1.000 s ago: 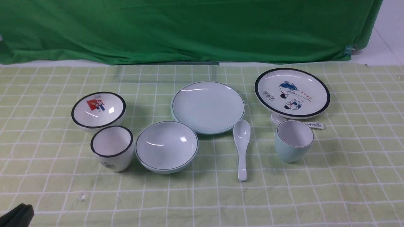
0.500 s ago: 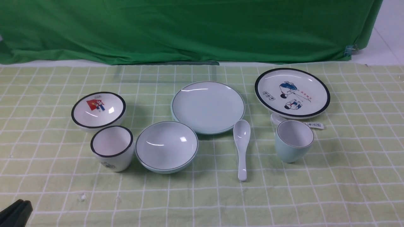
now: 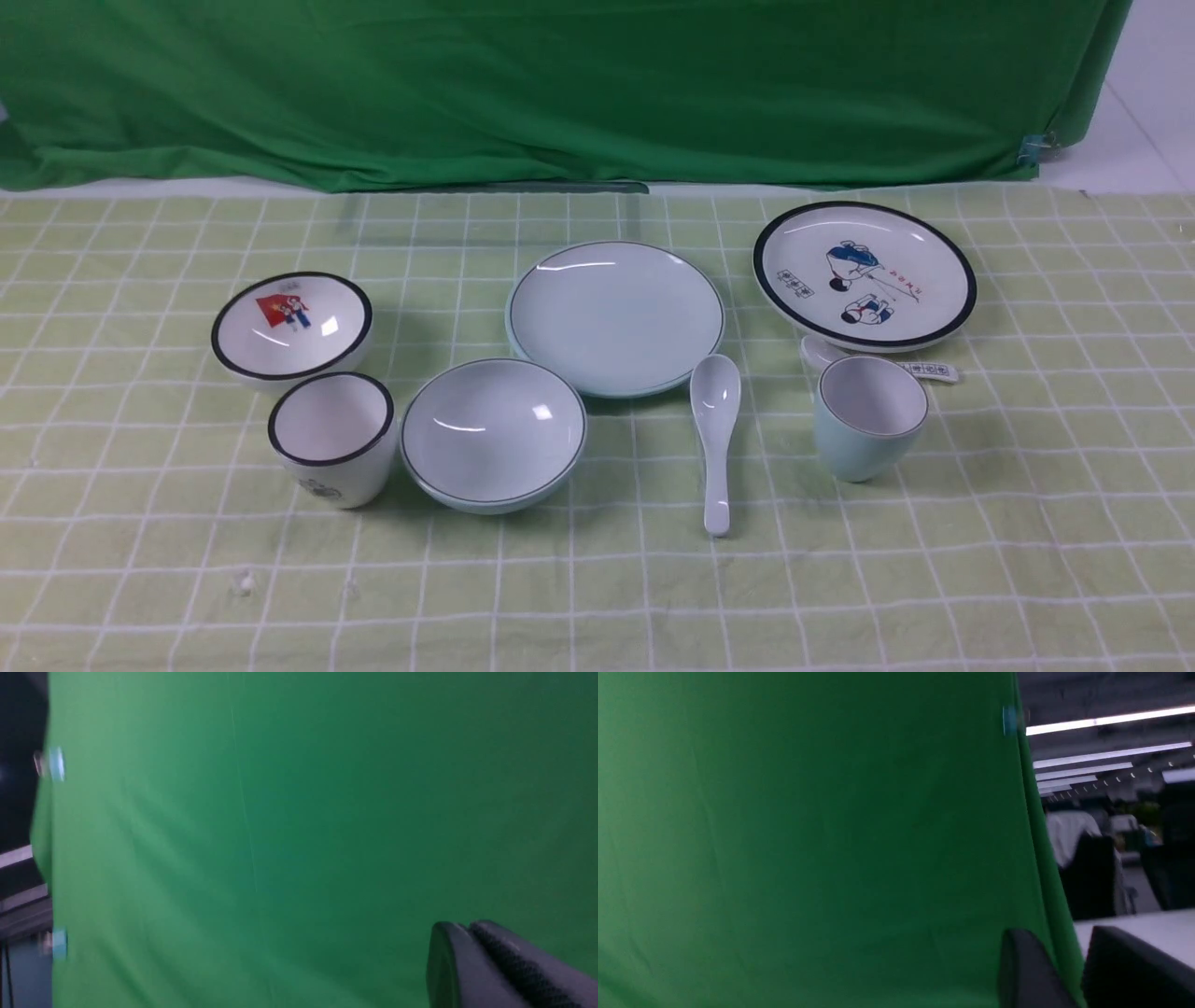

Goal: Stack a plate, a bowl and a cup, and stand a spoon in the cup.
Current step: Use the left arm to grab a blue rice bowl

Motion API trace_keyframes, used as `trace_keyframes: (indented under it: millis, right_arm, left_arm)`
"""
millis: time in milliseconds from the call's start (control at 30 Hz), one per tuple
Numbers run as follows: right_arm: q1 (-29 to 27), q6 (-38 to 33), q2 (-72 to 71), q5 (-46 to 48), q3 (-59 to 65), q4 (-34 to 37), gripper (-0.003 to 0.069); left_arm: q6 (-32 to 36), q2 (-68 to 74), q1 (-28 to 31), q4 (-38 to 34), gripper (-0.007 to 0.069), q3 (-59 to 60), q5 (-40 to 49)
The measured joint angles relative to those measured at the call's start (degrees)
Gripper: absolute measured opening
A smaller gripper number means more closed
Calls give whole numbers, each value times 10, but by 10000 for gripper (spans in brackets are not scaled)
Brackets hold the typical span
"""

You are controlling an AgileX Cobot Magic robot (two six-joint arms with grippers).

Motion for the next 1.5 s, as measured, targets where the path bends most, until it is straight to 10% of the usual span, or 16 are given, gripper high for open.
trace_keyframes:
  millis: [333, 567, 800, 1100, 1367, 1500]
  right_arm:
    - [0, 115, 0, -92, -2, -1, 235]
    - [0, -48, 96, -11, -165, -3, 25]
    - [0, -262, 272, 130, -285, -3, 13]
    - [26, -181, 440, 416, -294, 7, 15]
    - [148, -207, 514, 439, -294, 11, 15]
    - [231, -228, 528, 416, -297, 9, 15]
  left_arm:
    - [-168, 3, 0, -2, -29, -12, -125]
    - [-142, 139, 0, -2, -29, -276, 122]
    - [-115, 365, -1, 2, -29, -419, 243]
    - [-38, 622, -50, -50, -29, -534, 657]
    - [9, 815, -110, -60, 38, -657, 695]
    - [38, 937, -145, 3, 211, -746, 734]
